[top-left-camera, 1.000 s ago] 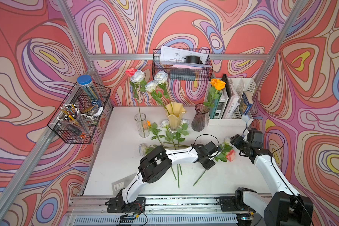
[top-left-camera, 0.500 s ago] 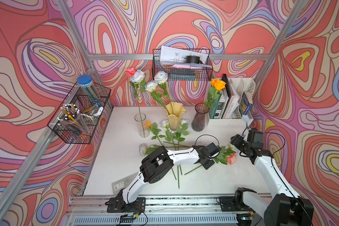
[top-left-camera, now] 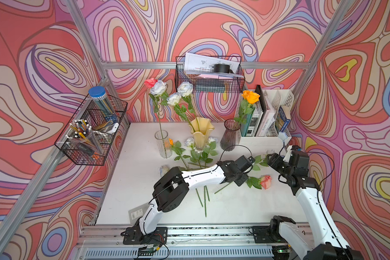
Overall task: Arrange the flowers in different vases according to their colors
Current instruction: Pick up the flower at the center of the board, then insert the flower into the vase.
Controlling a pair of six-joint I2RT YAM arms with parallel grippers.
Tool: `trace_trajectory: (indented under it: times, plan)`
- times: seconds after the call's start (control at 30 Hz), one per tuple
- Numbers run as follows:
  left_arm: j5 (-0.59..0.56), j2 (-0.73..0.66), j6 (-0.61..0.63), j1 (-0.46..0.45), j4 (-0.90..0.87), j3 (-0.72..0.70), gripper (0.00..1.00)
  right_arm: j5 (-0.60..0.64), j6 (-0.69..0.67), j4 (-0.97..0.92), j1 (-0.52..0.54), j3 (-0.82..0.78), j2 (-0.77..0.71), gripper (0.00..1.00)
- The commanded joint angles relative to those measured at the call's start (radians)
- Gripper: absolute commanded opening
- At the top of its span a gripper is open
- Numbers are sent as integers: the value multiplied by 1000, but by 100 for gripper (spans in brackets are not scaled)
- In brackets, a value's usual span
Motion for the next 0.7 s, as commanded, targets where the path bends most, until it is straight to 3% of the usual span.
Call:
trace_trajectory:
  times: [0.0, 0.3, 0.67]
  plan:
    - [3, -85, -28, 64, 67, 50, 0, -106, -29, 60, -6, -21, -70, 70]
    - [-39, -200, 47, 200, 32, 196, 0, -265, -37, 128, -5, -44, -276, 75]
    - [-53, -346, 184, 396, 260, 256, 0, -308, -39, 175, -6, -71, -191, 74]
